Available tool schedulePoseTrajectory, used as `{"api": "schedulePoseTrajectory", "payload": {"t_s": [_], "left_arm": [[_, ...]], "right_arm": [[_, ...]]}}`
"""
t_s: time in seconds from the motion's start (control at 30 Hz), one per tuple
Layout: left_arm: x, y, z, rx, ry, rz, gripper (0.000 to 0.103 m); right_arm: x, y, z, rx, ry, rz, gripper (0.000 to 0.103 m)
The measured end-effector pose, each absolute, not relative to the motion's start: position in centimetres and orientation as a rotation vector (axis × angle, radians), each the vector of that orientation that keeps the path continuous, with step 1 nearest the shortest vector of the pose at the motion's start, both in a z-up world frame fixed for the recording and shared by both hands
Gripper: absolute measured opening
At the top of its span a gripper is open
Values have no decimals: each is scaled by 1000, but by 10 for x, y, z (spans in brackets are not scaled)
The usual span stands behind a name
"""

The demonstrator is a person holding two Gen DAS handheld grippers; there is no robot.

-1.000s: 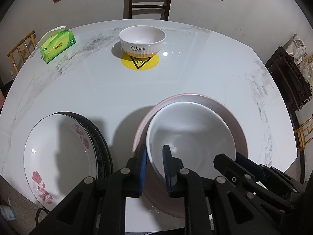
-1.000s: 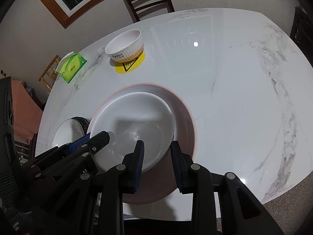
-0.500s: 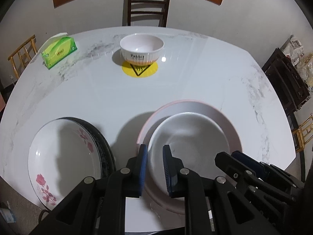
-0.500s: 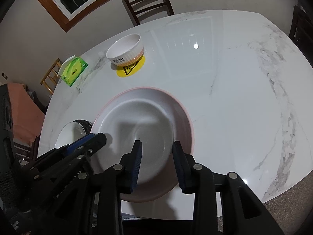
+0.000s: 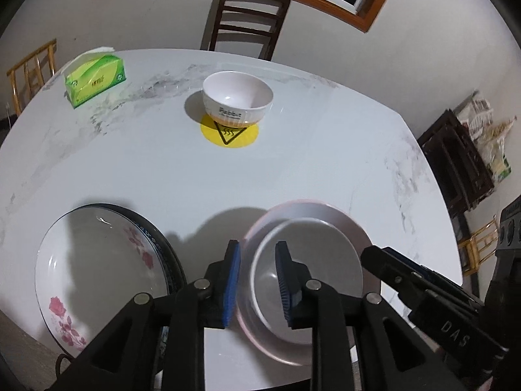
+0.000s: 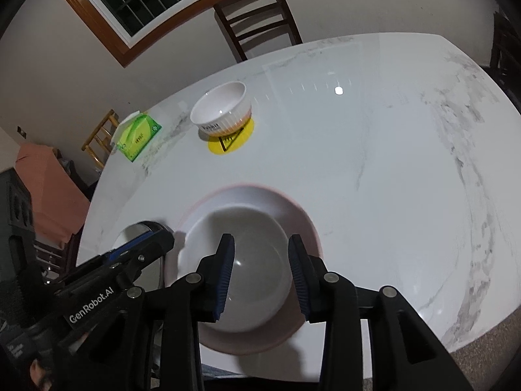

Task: Organize plates and bowls
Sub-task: 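Move the left gripper to the white Rabbit bowl rim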

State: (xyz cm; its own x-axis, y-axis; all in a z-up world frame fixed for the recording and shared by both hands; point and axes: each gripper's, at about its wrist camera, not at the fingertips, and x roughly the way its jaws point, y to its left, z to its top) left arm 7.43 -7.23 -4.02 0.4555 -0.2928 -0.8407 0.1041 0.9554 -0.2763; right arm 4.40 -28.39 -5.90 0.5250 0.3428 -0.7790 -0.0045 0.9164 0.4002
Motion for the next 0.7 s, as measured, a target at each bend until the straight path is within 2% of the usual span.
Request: {"api": "schedulePoseTrajectory", "payload": {"t_s": [0.37,0.5,0.7], "left_arm": [[122,-33,-51,-258,1106,-167,23],[145,-22,-52,-291,1106,-161,29],[183,-9,-57,-380,1105,-161,29]], "right_arm": [[91,-276,-58,357,1035,268,37],[114,-274,-60,365,1051,280,37],[159,-273,-67,423,1072,308,37]]}}
